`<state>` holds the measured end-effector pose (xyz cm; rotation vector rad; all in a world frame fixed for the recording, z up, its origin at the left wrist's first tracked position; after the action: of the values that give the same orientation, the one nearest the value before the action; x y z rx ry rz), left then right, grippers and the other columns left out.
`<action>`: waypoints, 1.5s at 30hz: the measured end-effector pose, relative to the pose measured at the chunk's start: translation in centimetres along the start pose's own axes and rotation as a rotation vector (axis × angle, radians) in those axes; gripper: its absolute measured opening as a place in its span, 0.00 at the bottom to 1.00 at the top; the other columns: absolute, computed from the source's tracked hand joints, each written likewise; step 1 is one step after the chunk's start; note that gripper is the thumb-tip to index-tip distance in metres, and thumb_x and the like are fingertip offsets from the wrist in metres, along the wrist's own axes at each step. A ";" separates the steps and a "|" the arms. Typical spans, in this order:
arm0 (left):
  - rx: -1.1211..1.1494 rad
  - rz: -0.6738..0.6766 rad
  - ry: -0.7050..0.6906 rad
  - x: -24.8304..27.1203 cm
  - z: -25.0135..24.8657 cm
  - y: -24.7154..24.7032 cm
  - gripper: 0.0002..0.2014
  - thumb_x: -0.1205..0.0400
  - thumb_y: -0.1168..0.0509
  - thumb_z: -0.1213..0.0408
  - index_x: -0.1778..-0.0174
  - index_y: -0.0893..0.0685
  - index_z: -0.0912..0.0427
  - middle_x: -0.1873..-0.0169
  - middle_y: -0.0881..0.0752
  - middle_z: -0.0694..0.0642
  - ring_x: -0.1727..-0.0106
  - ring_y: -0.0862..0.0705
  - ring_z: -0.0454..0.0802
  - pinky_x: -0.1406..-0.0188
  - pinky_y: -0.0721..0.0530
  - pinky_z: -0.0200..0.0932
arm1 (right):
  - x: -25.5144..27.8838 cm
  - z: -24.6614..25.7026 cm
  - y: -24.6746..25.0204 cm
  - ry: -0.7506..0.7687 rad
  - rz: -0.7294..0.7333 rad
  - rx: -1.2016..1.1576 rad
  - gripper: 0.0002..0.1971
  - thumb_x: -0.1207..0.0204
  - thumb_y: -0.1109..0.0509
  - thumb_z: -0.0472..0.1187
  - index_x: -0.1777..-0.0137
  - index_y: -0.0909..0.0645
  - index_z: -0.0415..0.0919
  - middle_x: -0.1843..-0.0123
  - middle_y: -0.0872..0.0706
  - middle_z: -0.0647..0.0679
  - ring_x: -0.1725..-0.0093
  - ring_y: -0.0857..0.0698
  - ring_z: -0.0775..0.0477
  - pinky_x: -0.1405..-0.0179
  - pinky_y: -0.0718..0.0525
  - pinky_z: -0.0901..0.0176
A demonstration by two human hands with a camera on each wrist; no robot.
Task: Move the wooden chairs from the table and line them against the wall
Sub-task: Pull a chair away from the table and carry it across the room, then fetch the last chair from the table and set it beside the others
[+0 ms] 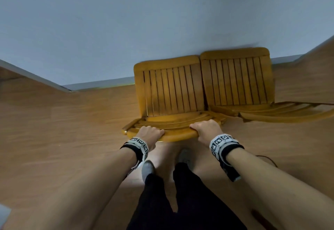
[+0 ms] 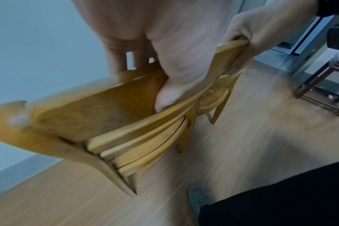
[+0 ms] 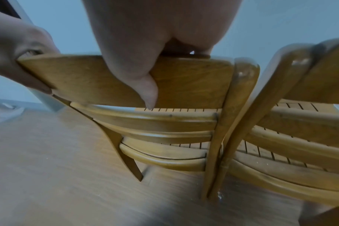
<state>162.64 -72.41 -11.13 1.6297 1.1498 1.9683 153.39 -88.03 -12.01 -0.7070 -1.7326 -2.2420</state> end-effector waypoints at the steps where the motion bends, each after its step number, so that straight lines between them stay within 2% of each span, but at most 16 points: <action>1: 0.001 0.008 0.011 0.0 0.0 -0.2 0.27 0.20 0.32 0.69 0.24 0.27 0.52 0.34 0.16 0.51 0.38 0.15 0.57 0.50 0.17 0.53 | 0.0 0.0 -0.1 0.001 0.000 -0.004 0.28 0.22 0.31 0.37 0.21 0.23 0.54 0.28 0.15 0.55 0.31 0.16 0.48 0.31 0.22 0.49; 5: -0.010 0.026 0.035 0.2 -0.2 0.2 0.25 0.19 0.32 0.68 0.26 0.26 0.51 0.38 0.14 0.52 0.40 0.14 0.57 0.57 0.20 0.49 | 0.4 0.2 -0.5 -0.011 -0.023 -0.031 0.29 0.25 0.30 0.35 0.23 0.22 0.53 0.27 0.15 0.55 0.30 0.17 0.48 0.28 0.25 0.50; 8: 0.011 0.059 0.064 0.4 -0.7 1.0 0.18 0.19 0.32 0.67 0.34 0.21 0.52 0.44 0.14 0.53 0.43 0.15 0.57 0.57 0.23 0.48 | 0.5 0.3 -0.3 -0.011 -0.007 -0.035 0.29 0.24 0.30 0.36 0.22 0.23 0.53 0.26 0.16 0.55 0.29 0.18 0.47 0.27 0.25 0.50; 11: 0.105 0.075 0.112 1.0 -1.0 1.6 0.11 0.19 0.35 0.68 0.43 0.18 0.54 0.50 0.14 0.54 0.47 0.15 0.58 0.55 0.19 0.49 | 0.4 0.3 -0.1 -0.022 0.092 -0.043 0.29 0.21 0.32 0.37 0.20 0.25 0.52 0.25 0.17 0.53 0.28 0.19 0.46 0.25 0.25 0.49; 13: 0.167 0.077 0.129 1.6 -1.1 2.0 0.09 0.20 0.35 0.67 0.44 0.18 0.54 0.51 0.15 0.54 0.47 0.15 0.58 0.57 0.19 0.49 | 0.5 0.5 0.0 -0.029 0.172 -0.054 0.26 0.20 0.33 0.39 0.22 0.25 0.51 0.26 0.17 0.51 0.30 0.18 0.44 0.26 0.24 0.48; 16: 0.204 0.081 0.124 2.6 -0.9 2.4 0.10 0.20 0.34 0.66 0.43 0.17 0.53 0.50 0.14 0.54 0.47 0.15 0.58 0.59 0.22 0.48 | 0.7 0.9 0.1 -0.055 0.273 -0.070 0.21 0.20 0.32 0.42 0.27 0.22 0.50 0.31 0.16 0.49 0.35 0.17 0.42 0.33 0.20 0.48; 20: 0.212 0.053 0.141 3.9 0.7 3.8 0.15 0.20 0.34 0.63 0.37 0.15 0.50 0.49 0.12 0.53 0.49 0.14 0.57 0.55 0.13 0.50 | 0.8 1.3 1.8 -0.100 0.362 -0.143 0.18 0.23 0.26 0.44 0.34 0.19 0.50 0.38 0.14 0.49 0.45 0.14 0.45 0.50 0.13 0.52; 23: 0.223 -0.006 0.153 4.8 3.1 5.6 0.18 0.19 0.34 0.65 0.32 0.17 0.52 0.48 0.12 0.52 0.49 0.14 0.54 0.54 0.12 0.47 | 0.2 2.3 4.0 -0.101 0.350 -0.220 0.20 0.22 0.26 0.45 0.31 0.18 0.48 0.38 0.14 0.49 0.44 0.14 0.47 0.47 0.12 0.53; 26: 0.218 -0.071 0.192 6.3 6.2 7.2 0.17 0.18 0.34 0.63 0.32 0.17 0.54 0.51 0.13 0.51 0.52 0.14 0.52 0.59 0.14 0.44 | -1.1 4.4 6.6 -0.079 0.279 -0.237 0.18 0.20 0.29 0.46 0.31 0.17 0.46 0.38 0.13 0.48 0.44 0.14 0.47 0.48 0.13 0.55; 29: 0.209 -0.130 0.252 8.5 9.7 8.1 0.20 0.18 0.34 0.59 0.29 0.19 0.53 0.47 0.12 0.52 0.48 0.14 0.53 0.58 0.15 0.44 | -2.3 8.1 9.9 -0.030 0.230 -0.167 0.19 0.17 0.32 0.45 0.28 0.19 0.46 0.34 0.14 0.47 0.42 0.14 0.47 0.48 0.15 0.56; 32: 0.212 -0.178 0.320 11.5 13.8 8.8 0.21 0.20 0.34 0.58 0.29 0.19 0.52 0.39 0.13 0.53 0.40 0.14 0.56 0.49 0.13 0.50 | -3.8 12.4 13.6 0.006 0.175 -0.104 0.21 0.17 0.34 0.44 0.25 0.20 0.47 0.30 0.16 0.47 0.39 0.14 0.45 0.43 0.13 0.52; 36: 0.239 -0.227 0.392 16.9 19.9 8.6 0.22 0.20 0.34 0.57 0.29 0.19 0.54 0.37 0.14 0.54 0.37 0.15 0.56 0.45 0.13 0.52 | -6.2 19.5 18.0 0.045 0.086 -0.072 0.22 0.18 0.34 0.42 0.24 0.21 0.51 0.27 0.18 0.48 0.35 0.15 0.44 0.39 0.15 0.51; 39: 0.264 -0.270 0.450 21.7 24.9 7.6 0.24 0.20 0.34 0.58 0.26 0.21 0.54 0.35 0.15 0.55 0.36 0.16 0.56 0.46 0.14 0.50 | -8.0 26.3 20.1 0.099 0.062 -0.039 0.22 0.19 0.34 0.42 0.24 0.22 0.51 0.28 0.18 0.47 0.36 0.15 0.44 0.40 0.15 0.51; 41: 0.288 -0.285 0.498 25.5 28.5 6.4 0.23 0.21 0.34 0.58 0.28 0.20 0.55 0.38 0.14 0.55 0.39 0.15 0.56 0.48 0.13 0.50 | -9.1 31.2 21.1 0.135 0.057 -0.016 0.21 0.18 0.35 0.42 0.24 0.22 0.51 0.27 0.19 0.46 0.38 0.15 0.44 0.41 0.14 0.52; 43: 0.314 -0.298 0.552 29.5 31.9 4.6 0.22 0.21 0.34 0.57 0.30 0.19 0.55 0.40 0.13 0.55 0.41 0.14 0.56 0.50 0.13 0.50 | -10.2 36.6 21.8 0.176 0.070 0.014 0.22 0.16 0.36 0.40 0.22 0.24 0.49 0.24 0.21 0.45 0.33 0.17 0.42 0.36 0.16 0.51; 45: 0.351 -0.307 0.620 33.8 35.3 2.4 0.21 0.21 0.34 0.57 0.31 0.19 0.54 0.40 0.14 0.54 0.40 0.15 0.56 0.46 0.14 0.52 | -11.3 42.3 22.5 0.228 0.078 0.051 0.23 0.16 0.36 0.39 0.21 0.25 0.48 0.21 0.23 0.44 0.29 0.19 0.41 0.31 0.18 0.49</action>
<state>186.40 -37.37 13.42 0.8886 1.9301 2.2051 183.30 -55.29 9.37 -0.4778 -1.6177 -2.1252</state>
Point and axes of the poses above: each hand's wrist, its own x-axis away from the middle knuckle, its own y-axis out of the back of the hand, z = x × y, the point moved 9 cm from there along -x, towards the middle knuckle
